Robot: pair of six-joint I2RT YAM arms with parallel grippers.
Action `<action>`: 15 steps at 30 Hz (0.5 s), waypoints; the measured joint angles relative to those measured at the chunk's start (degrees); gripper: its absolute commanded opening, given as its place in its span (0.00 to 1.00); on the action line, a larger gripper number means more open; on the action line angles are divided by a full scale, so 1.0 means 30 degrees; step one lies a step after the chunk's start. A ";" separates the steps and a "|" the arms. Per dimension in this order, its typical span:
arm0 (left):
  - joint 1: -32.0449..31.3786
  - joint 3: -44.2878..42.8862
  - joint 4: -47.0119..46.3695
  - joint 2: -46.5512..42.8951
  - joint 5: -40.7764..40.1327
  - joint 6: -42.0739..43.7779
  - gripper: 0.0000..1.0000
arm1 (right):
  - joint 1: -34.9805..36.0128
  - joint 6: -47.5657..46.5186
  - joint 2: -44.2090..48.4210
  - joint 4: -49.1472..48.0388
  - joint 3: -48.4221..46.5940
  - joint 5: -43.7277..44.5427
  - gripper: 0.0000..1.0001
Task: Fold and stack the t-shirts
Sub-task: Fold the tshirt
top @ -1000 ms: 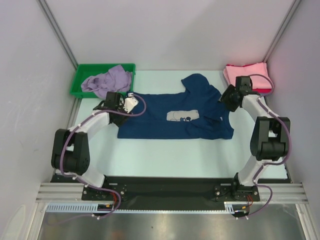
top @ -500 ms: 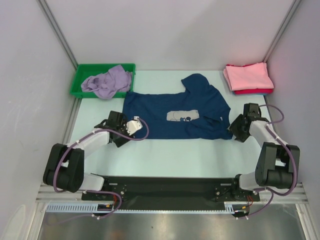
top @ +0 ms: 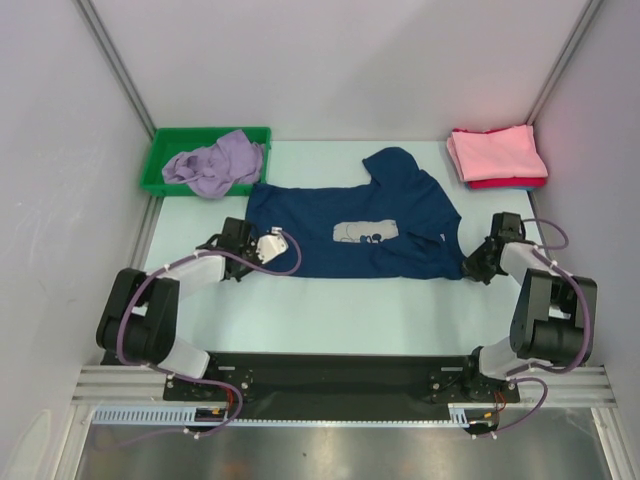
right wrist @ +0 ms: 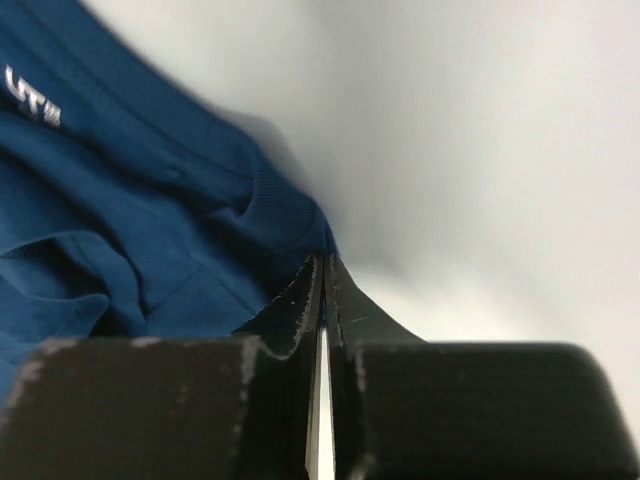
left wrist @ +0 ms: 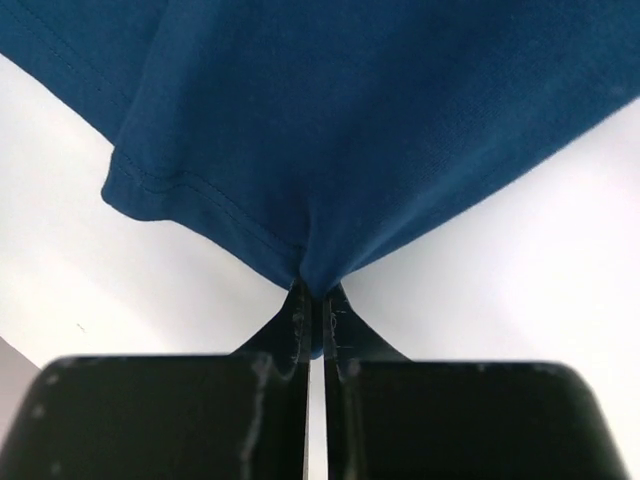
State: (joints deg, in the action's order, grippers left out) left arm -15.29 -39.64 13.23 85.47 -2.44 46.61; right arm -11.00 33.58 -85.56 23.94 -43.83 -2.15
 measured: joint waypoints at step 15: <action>0.0758 0.2164 0.5435 -0.7847 0.2433 0.0277 0.00 | -0.2659 0.0831 0.7927 0.2980 0.4014 -0.1428 0.00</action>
State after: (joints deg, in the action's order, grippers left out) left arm -13.02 -33.15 29.54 61.93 4.86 47.44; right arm -18.98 36.07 -61.78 32.88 -31.79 -6.44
